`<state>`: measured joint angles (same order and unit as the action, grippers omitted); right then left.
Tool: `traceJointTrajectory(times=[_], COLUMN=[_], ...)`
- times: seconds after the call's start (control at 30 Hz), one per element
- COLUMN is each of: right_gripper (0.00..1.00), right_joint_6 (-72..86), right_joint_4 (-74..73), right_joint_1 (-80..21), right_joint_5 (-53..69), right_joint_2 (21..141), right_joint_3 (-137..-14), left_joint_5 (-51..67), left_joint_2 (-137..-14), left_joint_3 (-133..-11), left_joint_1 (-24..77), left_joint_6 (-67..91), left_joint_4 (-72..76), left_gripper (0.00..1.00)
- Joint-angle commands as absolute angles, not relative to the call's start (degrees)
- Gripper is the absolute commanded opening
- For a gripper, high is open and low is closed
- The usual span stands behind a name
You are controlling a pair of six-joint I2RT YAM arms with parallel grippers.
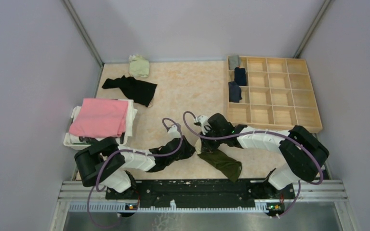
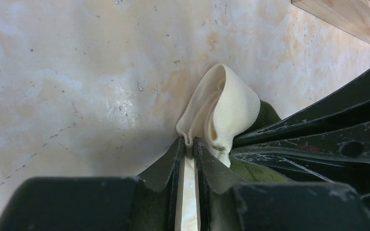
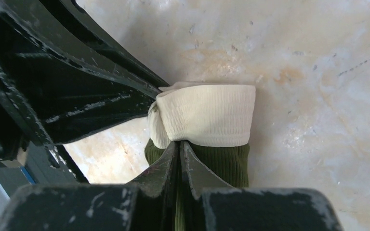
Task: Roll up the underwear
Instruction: Fold the underwear at the center of the board.
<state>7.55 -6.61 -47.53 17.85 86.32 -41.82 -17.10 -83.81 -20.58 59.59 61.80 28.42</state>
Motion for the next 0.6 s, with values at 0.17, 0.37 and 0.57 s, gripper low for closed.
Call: traceJointTrajectory(times=[0.17, 0.37, 0.57], right_gripper=[0.03, 0.02, 0.03], right_joint_6=[8.09, 9.10, 10.41], right_joint_4=[-6.05, -5.17, -2.78], right_joint_1=[-48.20, -48.17, -48.15], right_joint_5=[15.09, 12.99, 14.30], right_joint_2=[86.44, 86.65, 86.83], right_joint_3=[-39.97, -39.38, -38.94], left_joint_5=[-17.02, -17.82, -13.49], left_joint_2=[-83.62, -75.61, -63.29], left_joint_3=[-20.57, -19.24, -15.18], left_joint_1=[59.54, 59.53, 59.78], left_joint_6=[61.00, 60.70, 53.45], left_joint_4=[23.39, 19.30, 24.66], left_gripper=[0.19, 0.20, 0.22])
